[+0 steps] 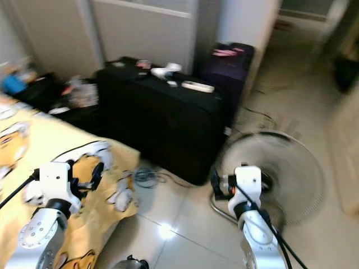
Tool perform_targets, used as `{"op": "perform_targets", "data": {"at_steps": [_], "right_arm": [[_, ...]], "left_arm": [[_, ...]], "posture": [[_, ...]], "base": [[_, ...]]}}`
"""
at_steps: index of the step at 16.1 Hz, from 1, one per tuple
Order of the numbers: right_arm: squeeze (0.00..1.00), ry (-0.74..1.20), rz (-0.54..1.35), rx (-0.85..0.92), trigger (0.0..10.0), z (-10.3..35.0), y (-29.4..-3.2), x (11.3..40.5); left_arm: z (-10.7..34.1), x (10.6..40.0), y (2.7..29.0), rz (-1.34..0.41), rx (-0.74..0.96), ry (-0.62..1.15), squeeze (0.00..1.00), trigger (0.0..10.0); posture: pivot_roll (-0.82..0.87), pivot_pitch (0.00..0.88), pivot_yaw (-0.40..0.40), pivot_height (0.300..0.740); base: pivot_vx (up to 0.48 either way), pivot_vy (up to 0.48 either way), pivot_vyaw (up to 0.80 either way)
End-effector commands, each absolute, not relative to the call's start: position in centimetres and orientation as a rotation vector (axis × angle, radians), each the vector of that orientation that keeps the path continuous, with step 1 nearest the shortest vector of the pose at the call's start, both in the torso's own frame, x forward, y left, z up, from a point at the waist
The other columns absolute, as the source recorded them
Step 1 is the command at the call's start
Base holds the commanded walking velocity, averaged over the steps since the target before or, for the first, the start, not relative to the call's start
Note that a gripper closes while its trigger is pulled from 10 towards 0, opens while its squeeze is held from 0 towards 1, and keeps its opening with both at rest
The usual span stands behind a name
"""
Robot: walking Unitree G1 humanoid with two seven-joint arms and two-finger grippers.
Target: Clean up the room
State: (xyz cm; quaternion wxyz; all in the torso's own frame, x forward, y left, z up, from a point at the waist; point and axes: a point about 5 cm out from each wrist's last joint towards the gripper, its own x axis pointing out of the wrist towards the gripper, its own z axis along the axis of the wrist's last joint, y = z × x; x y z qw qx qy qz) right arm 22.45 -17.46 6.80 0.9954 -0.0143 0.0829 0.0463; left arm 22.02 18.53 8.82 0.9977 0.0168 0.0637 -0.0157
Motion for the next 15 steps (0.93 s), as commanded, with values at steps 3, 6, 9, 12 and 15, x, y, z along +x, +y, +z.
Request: {"op": "perform_targets", "data": {"at_steps": [3, 6, 9, 12, 15], "right_arm": [[1.00, 0.154, 0.059, -0.034, 10.0, 7.4, -17.9, 22.0], [1.00, 0.170, 0.030, -0.033, 10.0, 7.4, -18.6, 22.4], [1.00, 0.164, 0.048, 0.004, 10.0, 7.8, -18.6, 23.3], [1.00, 0.209, 0.039, 0.067, 10.0, 6.5, -17.5, 23.0], [1.00, 0.191, -0.015, 0.049, 10.0, 6.8, -17.9, 23.2]], "left_arm": [[10.3, 22.3, 19.3, -0.004, 0.080, 0.122, 1.00, 10.0], [9.7, 21.4, 19.5, -0.007, 0.064, 0.155, 0.00, 10.0], [9.5, 22.3, 19.5, 0.005, 0.099, 0.188, 0.00, 10.0], [10.5, 23.0, 20.1, -0.016, 0.161, 0.164, 0.00, 10.0], [10.9, 23.2, 19.5, -0.055, 0.151, 0.154, 0.00, 10.0]], "posture": [[-0.05, 0.000, 0.026, 0.740], [-0.05, 0.000, 0.015, 0.740], [-0.04, 0.000, 0.023, 0.740], [0.01, 0.000, 0.017, 0.740], [-0.01, 0.000, 0.025, 0.740]], "base": [[0.000, 0.000, 0.80], [0.000, 0.000, 0.80], [0.000, 0.000, 0.80], [0.000, 0.000, 0.80], [0.000, 0.000, 0.78]]}}
